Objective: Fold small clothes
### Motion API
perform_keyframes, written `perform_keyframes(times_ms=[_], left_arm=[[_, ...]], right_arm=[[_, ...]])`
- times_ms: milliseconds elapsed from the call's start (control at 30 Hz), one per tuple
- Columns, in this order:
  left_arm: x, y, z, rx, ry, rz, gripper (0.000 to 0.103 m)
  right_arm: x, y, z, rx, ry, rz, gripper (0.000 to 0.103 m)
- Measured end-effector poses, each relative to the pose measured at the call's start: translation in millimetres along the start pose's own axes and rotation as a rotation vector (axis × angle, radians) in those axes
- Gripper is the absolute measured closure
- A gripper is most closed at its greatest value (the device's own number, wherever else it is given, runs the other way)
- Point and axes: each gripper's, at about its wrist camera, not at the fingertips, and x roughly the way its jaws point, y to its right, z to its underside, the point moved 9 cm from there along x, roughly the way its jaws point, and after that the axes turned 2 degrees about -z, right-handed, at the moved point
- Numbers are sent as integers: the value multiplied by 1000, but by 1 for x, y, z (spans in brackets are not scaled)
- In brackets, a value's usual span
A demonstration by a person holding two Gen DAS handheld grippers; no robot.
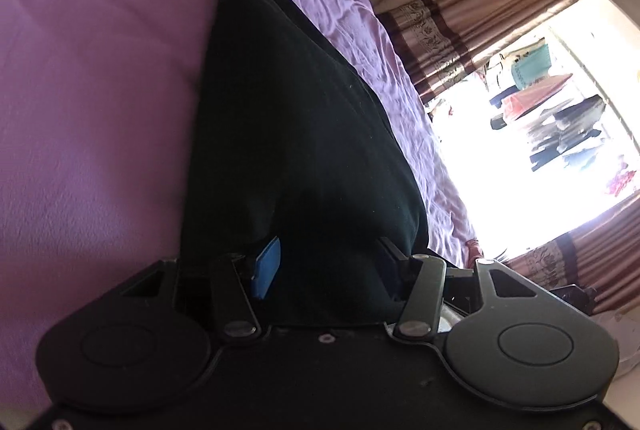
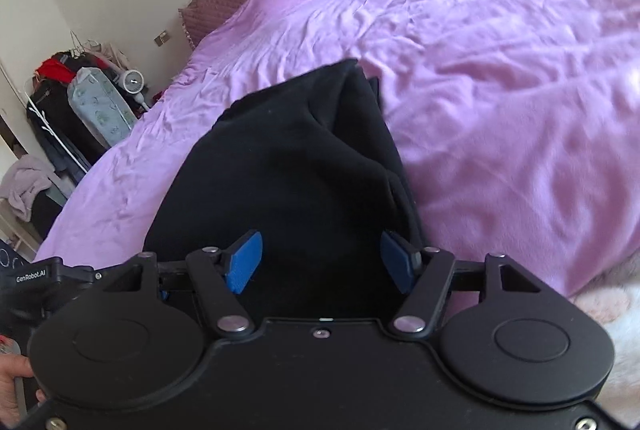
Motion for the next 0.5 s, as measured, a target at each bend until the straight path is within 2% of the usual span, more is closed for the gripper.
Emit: perform_keyframes(times_ms=[167, 267, 400, 500], left_arm=[[-3, 16, -6, 63, -18, -45, 47], [-14, 28, -14, 111, -41, -95, 46], [-33, 25, -26, 226, -49, -266, 45], [-41, 16, -25, 253, -73, -332, 45]], right_arm=[[0, -10, -2, -42, -13, 24, 37], [-12, -17, -16, -34, 10, -14, 35], [-26, -14, -51, -30, 69, -49, 32], [-25, 1, -80, 7, 77, -76, 32]])
